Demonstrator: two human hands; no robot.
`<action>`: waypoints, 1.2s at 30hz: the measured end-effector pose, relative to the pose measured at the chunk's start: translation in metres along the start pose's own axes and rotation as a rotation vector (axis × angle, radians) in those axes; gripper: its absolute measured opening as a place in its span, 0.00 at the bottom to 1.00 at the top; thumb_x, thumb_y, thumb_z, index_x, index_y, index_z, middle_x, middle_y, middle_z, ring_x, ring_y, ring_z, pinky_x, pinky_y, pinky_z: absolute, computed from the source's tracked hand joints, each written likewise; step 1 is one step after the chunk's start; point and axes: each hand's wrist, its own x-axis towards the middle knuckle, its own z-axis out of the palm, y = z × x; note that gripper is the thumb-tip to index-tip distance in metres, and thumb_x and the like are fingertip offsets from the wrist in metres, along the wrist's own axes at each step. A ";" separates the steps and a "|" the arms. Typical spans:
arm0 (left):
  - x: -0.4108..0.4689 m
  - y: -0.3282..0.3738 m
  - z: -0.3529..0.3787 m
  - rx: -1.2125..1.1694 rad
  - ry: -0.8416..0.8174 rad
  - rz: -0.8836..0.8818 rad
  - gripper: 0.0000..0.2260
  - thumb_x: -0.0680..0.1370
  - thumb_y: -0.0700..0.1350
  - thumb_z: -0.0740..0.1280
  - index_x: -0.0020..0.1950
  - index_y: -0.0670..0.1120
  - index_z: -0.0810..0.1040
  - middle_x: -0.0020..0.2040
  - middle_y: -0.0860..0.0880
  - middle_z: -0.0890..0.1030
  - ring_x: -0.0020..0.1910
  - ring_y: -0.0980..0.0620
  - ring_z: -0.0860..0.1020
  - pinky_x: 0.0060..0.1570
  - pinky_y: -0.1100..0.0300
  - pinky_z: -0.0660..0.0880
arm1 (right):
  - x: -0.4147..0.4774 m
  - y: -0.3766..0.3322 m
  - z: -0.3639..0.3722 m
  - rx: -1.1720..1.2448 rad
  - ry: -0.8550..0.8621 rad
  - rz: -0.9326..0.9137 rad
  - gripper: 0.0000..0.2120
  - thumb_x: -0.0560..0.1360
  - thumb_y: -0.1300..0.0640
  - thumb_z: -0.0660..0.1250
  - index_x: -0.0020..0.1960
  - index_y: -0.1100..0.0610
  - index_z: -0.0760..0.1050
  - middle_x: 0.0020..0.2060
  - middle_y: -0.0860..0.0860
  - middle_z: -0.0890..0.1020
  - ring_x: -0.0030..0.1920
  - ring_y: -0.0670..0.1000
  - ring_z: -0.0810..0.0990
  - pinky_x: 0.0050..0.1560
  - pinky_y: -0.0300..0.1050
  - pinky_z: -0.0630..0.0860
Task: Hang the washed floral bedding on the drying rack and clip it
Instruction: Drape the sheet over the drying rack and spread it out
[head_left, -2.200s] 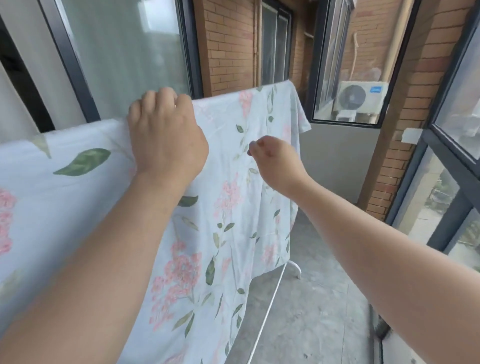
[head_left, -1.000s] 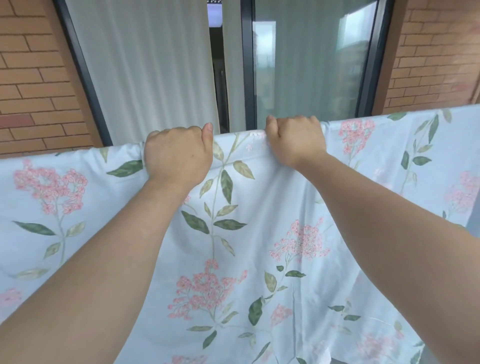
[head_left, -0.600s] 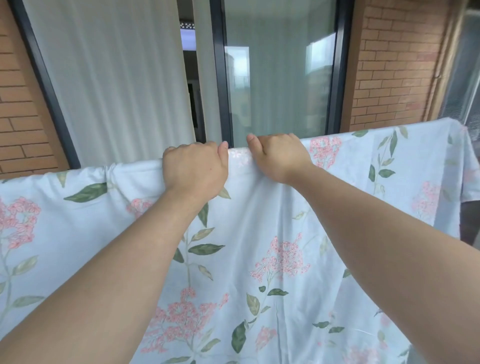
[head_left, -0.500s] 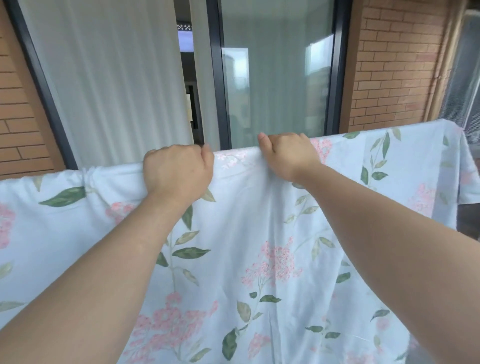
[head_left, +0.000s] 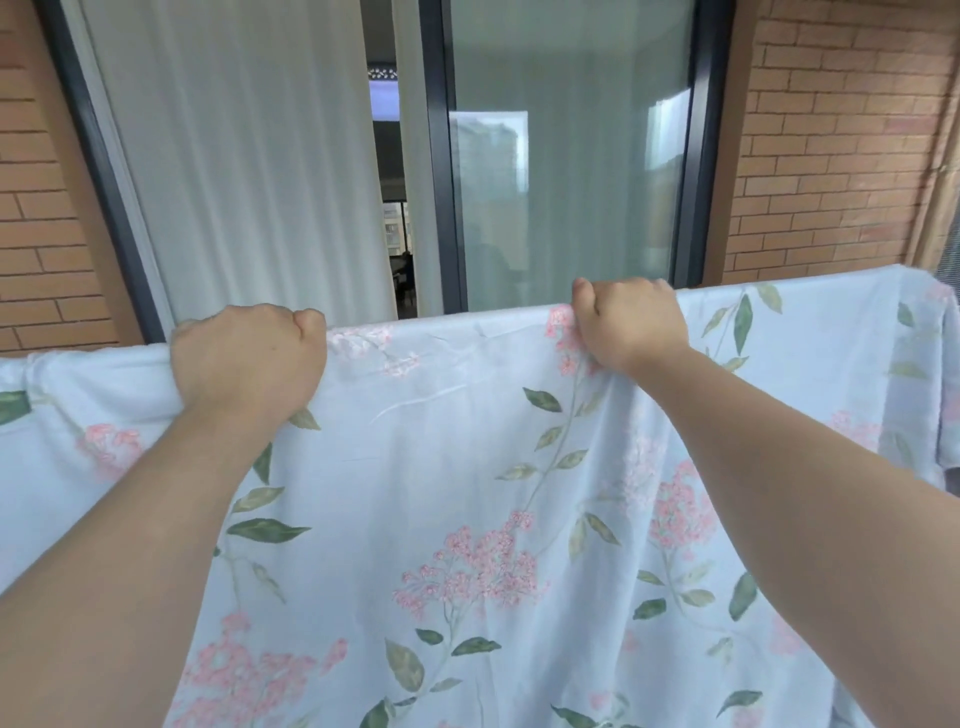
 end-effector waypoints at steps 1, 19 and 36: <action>0.000 0.015 -0.002 0.002 0.001 0.033 0.23 0.81 0.48 0.49 0.38 0.42 0.79 0.32 0.44 0.76 0.37 0.43 0.75 0.46 0.52 0.66 | 0.000 -0.004 0.002 0.004 0.033 -0.018 0.23 0.83 0.51 0.48 0.34 0.55 0.72 0.34 0.56 0.80 0.42 0.62 0.79 0.52 0.52 0.68; -0.010 0.164 0.012 -0.096 0.200 0.147 0.28 0.81 0.54 0.48 0.28 0.44 0.75 0.23 0.47 0.67 0.23 0.46 0.67 0.32 0.57 0.62 | 0.017 0.098 -0.007 0.021 -0.063 -0.097 0.24 0.84 0.49 0.48 0.34 0.55 0.69 0.42 0.60 0.83 0.46 0.64 0.80 0.47 0.50 0.69; -0.005 0.334 -0.009 -0.185 -0.043 0.426 0.24 0.85 0.53 0.48 0.48 0.46 0.82 0.42 0.43 0.84 0.41 0.41 0.83 0.36 0.56 0.65 | 0.025 0.140 0.014 -0.071 -0.006 0.003 0.20 0.82 0.51 0.49 0.32 0.54 0.61 0.33 0.54 0.79 0.37 0.60 0.71 0.41 0.49 0.60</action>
